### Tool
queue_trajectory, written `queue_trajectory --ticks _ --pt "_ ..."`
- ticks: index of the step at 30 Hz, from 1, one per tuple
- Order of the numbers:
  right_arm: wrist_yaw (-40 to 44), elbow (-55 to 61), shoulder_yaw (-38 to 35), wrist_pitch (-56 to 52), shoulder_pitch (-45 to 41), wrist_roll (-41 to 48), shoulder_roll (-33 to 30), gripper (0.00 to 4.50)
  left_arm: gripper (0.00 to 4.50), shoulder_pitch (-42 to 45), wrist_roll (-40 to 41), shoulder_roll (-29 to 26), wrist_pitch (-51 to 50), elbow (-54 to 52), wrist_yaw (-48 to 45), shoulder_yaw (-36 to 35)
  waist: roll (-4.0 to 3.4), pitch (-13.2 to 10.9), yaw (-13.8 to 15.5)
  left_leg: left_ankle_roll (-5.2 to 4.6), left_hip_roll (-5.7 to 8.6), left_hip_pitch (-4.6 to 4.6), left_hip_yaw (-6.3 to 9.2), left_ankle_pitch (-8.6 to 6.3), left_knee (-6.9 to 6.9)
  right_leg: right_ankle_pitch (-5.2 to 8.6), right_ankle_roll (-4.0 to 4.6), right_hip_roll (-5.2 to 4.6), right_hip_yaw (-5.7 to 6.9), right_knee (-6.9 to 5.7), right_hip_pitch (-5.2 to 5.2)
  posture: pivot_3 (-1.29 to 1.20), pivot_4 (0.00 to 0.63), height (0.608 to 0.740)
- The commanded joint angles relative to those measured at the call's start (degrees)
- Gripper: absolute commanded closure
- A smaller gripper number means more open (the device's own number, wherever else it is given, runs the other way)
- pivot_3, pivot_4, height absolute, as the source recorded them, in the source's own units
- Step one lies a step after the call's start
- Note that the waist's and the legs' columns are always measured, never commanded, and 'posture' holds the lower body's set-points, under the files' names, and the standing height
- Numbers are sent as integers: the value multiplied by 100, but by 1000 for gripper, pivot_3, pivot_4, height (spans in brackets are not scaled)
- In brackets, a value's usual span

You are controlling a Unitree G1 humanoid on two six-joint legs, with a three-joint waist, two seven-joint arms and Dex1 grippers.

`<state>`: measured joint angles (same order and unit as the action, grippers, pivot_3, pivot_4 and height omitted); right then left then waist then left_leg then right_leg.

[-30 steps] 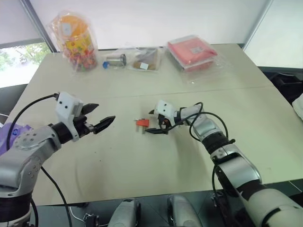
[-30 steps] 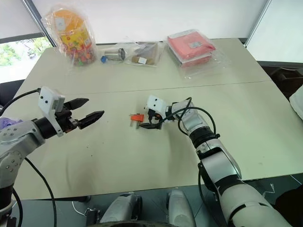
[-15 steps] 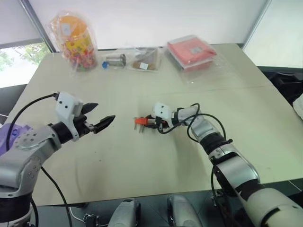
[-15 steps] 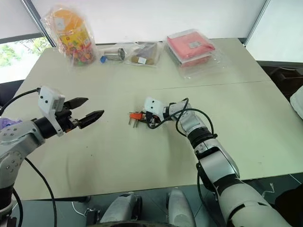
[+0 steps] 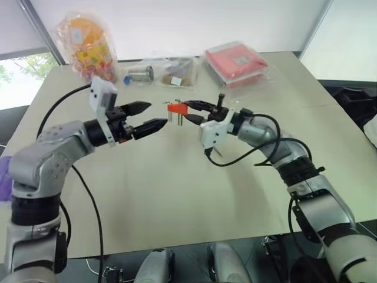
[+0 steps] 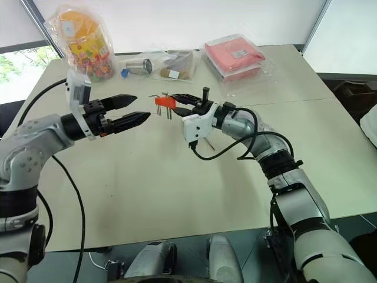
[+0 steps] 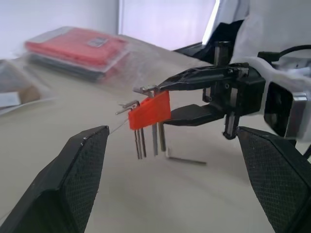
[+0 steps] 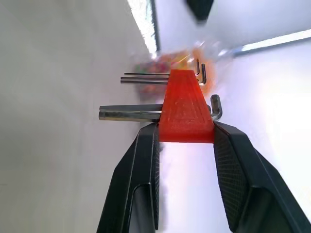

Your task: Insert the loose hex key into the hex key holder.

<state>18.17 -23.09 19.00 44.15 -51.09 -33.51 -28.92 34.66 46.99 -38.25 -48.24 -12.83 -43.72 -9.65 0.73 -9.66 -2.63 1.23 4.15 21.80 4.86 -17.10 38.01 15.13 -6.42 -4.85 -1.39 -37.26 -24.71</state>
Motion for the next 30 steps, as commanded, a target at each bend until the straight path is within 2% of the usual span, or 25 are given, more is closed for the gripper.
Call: queue_trajectory --ticks 1,7,20,22,24,29,30 --pt "-535 452 -176 391 -64 -193 -69 3519 124 302 156 3 -100 117 -204 32 0 0 3 0 0 -1 0 0 0 0 0 1 -1 0 0 0 150 740" --pt "-1014 692 -219 614 -45 -397 -119 3519 124 627 276 171 -223 374 -337 13 1 -1 13 1 1 0 1 1 5 0 0 2 -2 0 4 0 150 740" --pt "-920 997 -125 606 142 -307 -171 3519 124 610 287 323 -206 346 -323 -55 1 -1 10 1 0 0 1 1 5 0 0 3 -3 0 4 0 150 740" --pt "-900 1006 -122 614 151 -301 -177 3519 659 591 279 339 -195 321 -323 -49 1 -1 10 1 0 0 1 1 5 0 0 3 -3 0 4 0 150 740" --pt "-878 1012 -123 613 155 -291 -176 3519 1412 583 279 347 -193 309 -318 -49 1 -1 10 1 0 0 1 1 5 0 0 3 -3 0 4 0 150 740" --pt "-819 1035 -116 588 171 -257 -188 3519 4147 573 260 368 -195 291 -318 -9 1 -1 12 1 1 0 1 1 7 0 0 3 -4 0 5 0 150 740" --pt "-806 1045 -119 579 172 -252 -191 3519 4406 569 260 371 -203 282 -322 -5 1 -1 11 1 0 0 1 1 6 0 0 3 -4 0 5 0 150 740"
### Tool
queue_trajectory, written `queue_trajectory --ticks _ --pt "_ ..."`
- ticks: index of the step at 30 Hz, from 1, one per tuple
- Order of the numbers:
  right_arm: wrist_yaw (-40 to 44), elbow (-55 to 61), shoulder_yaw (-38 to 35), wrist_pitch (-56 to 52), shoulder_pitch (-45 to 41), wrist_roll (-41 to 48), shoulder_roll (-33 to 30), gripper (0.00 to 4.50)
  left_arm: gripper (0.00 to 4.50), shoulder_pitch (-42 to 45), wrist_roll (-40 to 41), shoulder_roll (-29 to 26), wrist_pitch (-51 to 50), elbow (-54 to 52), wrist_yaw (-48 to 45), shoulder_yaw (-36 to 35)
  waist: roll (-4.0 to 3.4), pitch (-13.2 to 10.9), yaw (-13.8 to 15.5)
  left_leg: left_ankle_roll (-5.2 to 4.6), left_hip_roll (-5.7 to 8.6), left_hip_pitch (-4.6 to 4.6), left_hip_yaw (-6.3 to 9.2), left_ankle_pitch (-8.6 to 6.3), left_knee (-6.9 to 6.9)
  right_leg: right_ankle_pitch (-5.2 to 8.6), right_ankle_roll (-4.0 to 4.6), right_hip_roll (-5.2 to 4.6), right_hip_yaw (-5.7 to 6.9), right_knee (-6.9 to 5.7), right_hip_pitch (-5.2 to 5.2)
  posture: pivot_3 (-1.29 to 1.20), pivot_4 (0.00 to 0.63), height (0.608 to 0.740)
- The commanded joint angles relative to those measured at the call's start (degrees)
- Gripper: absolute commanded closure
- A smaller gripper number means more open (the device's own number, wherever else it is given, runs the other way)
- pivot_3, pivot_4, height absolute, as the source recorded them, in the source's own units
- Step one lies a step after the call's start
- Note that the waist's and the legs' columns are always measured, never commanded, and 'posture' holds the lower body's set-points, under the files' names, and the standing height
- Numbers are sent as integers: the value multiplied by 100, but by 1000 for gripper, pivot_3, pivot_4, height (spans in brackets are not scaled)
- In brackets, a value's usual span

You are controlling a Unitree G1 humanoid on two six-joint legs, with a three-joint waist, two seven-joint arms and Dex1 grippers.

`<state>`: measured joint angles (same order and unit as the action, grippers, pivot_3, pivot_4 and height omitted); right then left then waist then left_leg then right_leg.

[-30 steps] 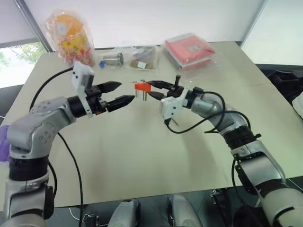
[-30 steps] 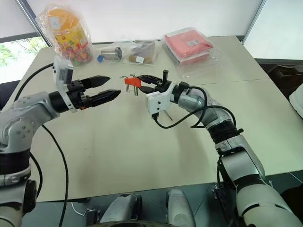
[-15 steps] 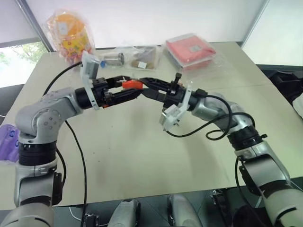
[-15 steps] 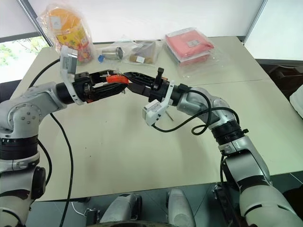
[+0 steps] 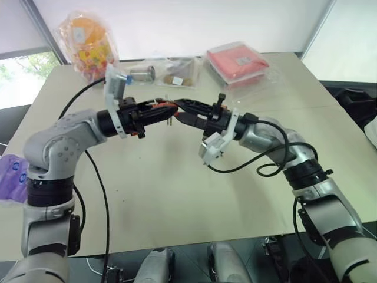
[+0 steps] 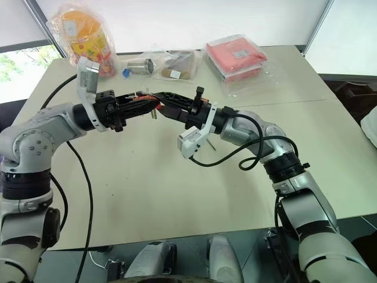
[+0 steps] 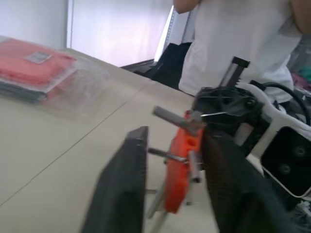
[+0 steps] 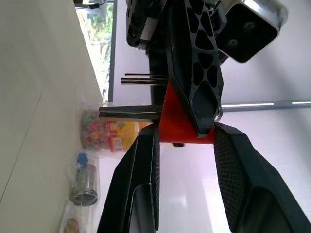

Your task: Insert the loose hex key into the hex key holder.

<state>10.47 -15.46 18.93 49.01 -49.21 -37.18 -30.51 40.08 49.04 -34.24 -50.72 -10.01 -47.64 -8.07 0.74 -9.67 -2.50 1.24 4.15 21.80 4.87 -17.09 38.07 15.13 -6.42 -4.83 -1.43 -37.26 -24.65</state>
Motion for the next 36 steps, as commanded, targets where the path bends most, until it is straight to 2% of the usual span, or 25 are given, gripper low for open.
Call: queue_trajectory --ticks 1,16,23,26,29,33,36 --pt "-25 287 -113 92 -18 115 -38 3519 4406 25 49 -24 45 -3 65 -160 0 0 -1 0 0 0 0 0 0 0 0 0 -1 0 0 0 150 740" --pt "376 215 -69 -41 -30 402 -84 3519 4406 70 -19 80 83 32 121 -98 0 0 -1 0 0 0 0 0 1 0 0 1 -1 0 0 0 150 740" --pt "715 194 -64 -177 66 489 -160 121 4500 11 -99 54 142 -32 122 -66 0 0 4 0 0 0 0 0 1 0 0 1 -1 -1 0 0 150 740" --pt "960 189 -174 -498 160 779 -160 47 4500 -45 -195 22 233 -109 145 -47 0 0 1 0 0 0 0 0 2 0 0 0 -1 0 0 0 150 740" --pt "1625 295 -426 -1796 448 1741 17 47 4500 -123 -340 21 376 -207 221 -33 1 0 0 0 -2 0 0 0 1 0 0 1 -1 -1 1 0 150 740" --pt "2780 1220 -891 -5793 899 3145 433 47 4500 -212 -370 128 467 -341 386 -66 1 0 20 -1 -4 1 4 0 5 0 0 0 0 0 6 0 150 740" --pt "2887 1818 -1150 -8432 785 3726 735 47 4500 -281 -377 189 498 -411 491 -60 0 0 36 -1 -3 4 5 0 9 0 0 -3 0 0 5 0 150 740"
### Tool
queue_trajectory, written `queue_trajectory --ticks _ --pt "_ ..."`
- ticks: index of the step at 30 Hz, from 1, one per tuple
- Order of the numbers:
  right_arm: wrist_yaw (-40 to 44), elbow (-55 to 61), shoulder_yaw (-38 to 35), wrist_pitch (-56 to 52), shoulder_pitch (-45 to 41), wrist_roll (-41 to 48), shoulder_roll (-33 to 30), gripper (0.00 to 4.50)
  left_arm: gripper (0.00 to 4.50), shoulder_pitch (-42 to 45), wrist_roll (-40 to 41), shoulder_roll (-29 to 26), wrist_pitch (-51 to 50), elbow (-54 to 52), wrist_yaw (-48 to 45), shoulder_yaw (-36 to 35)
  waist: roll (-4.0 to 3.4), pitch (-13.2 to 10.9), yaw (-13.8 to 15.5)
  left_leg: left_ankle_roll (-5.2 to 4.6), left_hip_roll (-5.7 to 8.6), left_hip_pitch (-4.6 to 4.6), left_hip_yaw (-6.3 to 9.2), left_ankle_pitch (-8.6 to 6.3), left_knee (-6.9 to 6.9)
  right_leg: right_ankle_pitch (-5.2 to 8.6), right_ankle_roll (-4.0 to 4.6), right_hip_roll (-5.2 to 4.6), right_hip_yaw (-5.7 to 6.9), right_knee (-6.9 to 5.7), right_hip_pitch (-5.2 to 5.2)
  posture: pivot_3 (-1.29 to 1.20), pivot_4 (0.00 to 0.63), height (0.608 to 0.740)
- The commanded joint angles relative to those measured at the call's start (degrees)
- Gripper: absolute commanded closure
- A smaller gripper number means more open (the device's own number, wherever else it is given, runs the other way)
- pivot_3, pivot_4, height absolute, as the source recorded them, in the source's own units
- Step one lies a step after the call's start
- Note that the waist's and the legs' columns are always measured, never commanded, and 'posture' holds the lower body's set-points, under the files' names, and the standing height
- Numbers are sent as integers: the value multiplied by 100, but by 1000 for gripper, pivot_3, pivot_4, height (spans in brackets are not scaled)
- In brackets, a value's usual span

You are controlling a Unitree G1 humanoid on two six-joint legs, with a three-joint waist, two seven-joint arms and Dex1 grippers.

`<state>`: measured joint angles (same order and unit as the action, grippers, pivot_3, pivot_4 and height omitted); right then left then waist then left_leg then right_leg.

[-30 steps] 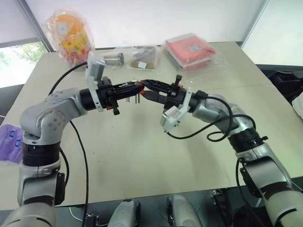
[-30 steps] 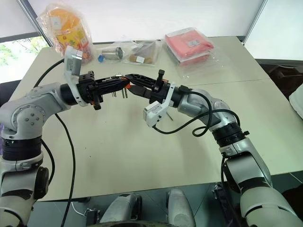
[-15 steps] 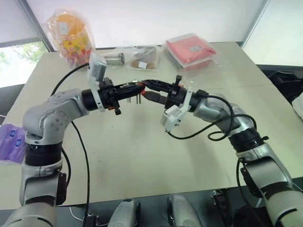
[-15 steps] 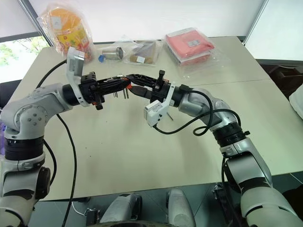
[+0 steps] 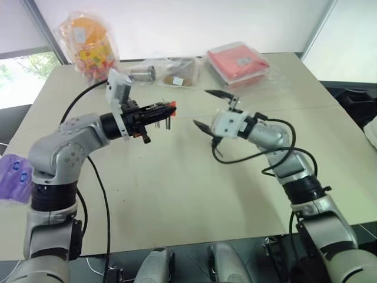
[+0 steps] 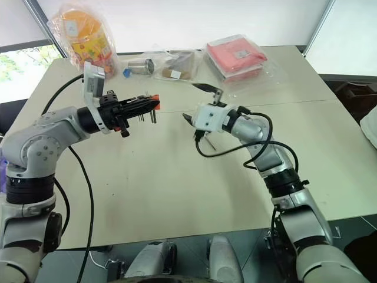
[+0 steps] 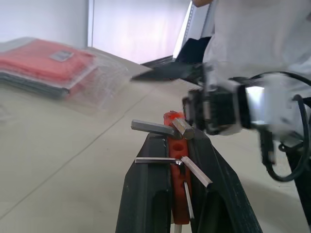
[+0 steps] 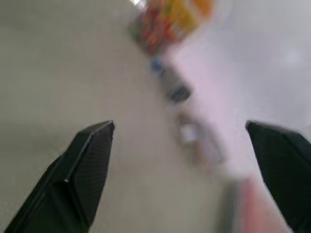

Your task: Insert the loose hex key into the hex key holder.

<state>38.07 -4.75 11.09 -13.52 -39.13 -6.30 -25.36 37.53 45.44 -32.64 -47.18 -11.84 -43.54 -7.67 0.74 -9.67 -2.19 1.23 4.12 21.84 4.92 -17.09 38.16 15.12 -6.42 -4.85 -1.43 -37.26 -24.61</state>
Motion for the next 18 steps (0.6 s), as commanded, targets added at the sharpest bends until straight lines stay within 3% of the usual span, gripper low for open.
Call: queue_trajectory --ticks 1,4,7,12,18 --pt "57 890 -487 -3098 -301 842 371 47 4500 -52 -23 35 156 -252 102 -88 -1 0 -1 0 0 0 3 0 -1 0 0 -1 1 -1 -1 0 150 740" --pt "-109 1212 -637 -4920 -438 1187 602 47 4500 -124 -75 12 194 -326 134 -44 -1 1 -15 0 0 1 4 0 -5 0 0 -11 1 -6 -8 0 150 740" --pt "-337 1322 -683 -5783 -514 1314 665 47 4500 -145 -71 7 183 -355 152 -62 -1 1 0 0 3 4 6 0 -7 0 0 -15 3 -6 -11 0 150 740" --pt "-482 1481 -602 -6325 -476 1587 618 47 4500 -155 -83 15 170 -381 188 -81 -1 1 31 0 7 12 5 0 -1 0 0 -18 4 -5 -13 0 150 740" --pt "-757 1208 -551 -6116 -342 1649 625 47 4500 -211 -44 6 127 -488 234 -77 -1 1 10 0 7 18 4 0 -1 0 0 -17 4 -7 -21 0 150 740"
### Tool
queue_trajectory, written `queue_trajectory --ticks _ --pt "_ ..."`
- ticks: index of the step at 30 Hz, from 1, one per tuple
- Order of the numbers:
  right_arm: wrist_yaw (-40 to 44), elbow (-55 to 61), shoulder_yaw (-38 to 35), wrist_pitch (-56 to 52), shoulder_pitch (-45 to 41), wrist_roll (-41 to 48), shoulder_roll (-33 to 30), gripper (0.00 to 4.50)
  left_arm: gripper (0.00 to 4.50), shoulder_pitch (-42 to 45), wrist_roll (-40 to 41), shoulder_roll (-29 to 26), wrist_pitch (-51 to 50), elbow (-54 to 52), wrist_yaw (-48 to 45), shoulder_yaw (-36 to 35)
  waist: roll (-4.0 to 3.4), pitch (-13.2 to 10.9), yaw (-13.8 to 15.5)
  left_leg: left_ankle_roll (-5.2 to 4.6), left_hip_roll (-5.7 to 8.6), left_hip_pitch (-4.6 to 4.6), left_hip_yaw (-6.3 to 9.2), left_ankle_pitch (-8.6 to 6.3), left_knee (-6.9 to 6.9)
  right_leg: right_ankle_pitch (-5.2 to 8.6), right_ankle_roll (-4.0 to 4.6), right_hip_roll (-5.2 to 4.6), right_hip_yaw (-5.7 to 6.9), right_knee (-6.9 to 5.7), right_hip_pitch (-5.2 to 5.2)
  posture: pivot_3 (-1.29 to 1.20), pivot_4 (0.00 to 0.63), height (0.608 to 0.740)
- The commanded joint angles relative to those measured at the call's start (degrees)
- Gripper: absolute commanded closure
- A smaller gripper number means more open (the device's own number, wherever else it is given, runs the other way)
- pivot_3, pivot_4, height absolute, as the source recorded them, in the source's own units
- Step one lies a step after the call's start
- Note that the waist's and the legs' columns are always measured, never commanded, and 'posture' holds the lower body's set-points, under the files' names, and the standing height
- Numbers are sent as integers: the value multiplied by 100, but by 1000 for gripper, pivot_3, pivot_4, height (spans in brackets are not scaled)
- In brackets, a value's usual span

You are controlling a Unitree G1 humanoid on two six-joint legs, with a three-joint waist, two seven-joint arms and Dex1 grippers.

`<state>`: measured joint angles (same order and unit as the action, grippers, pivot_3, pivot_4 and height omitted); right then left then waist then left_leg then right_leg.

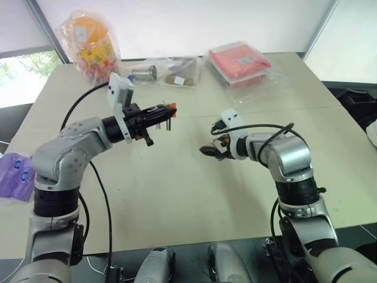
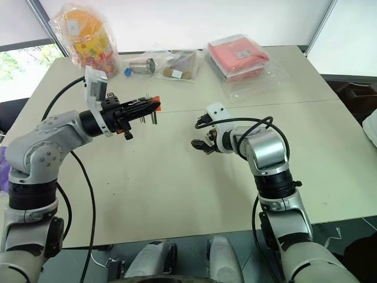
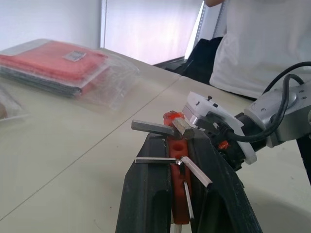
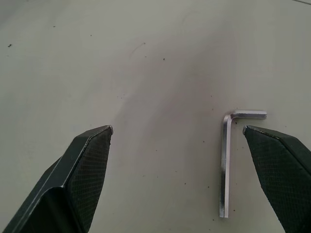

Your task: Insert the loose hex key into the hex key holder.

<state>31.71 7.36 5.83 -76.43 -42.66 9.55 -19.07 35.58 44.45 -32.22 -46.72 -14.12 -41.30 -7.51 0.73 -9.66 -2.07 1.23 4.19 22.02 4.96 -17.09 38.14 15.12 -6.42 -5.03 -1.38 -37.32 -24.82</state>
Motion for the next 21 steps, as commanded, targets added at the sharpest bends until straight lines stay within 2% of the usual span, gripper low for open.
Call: queue_trajectory --ticks 1,10,17,19,21 --pt "-156 -74 -22 217 27 68 0 47 4500 -23 55 -43 77 -262 8 -93 0 0 -5 0 0 1 0 0 0 0 0 0 0 0 -1 0 150 740" --pt "-519 -906 -35 800 160 34 181 47 4500 -126 89 -67 30 -408 72 -108 3 3 -26 0 -1 4 0 0 1 0 0 1 0 -1 -4 0 150 740" --pt "-703 -1057 -38 893 93 81 418 47 4500 -188 102 -50 3 -467 131 -120 3 7 -45 0 -2 0 -2 0 3 0 0 2 0 -10 -4 0 150 740" --pt "-657 -1049 171 1128 137 -15 333 568 4500 -191 114 -37 -6 -483 158 -116 3 7 -41 0 -2 0 -2 0 3 0 0 3 0 -11 -4 0 150 740" --pt "-616 -1041 407 1388 189 -142 230 1363 4500 -188 115 -30 0 -473 173 -109 3 7 -43 0 -1 1 -2 0 3 0 0 2 0 -11 -4 0 150 740"
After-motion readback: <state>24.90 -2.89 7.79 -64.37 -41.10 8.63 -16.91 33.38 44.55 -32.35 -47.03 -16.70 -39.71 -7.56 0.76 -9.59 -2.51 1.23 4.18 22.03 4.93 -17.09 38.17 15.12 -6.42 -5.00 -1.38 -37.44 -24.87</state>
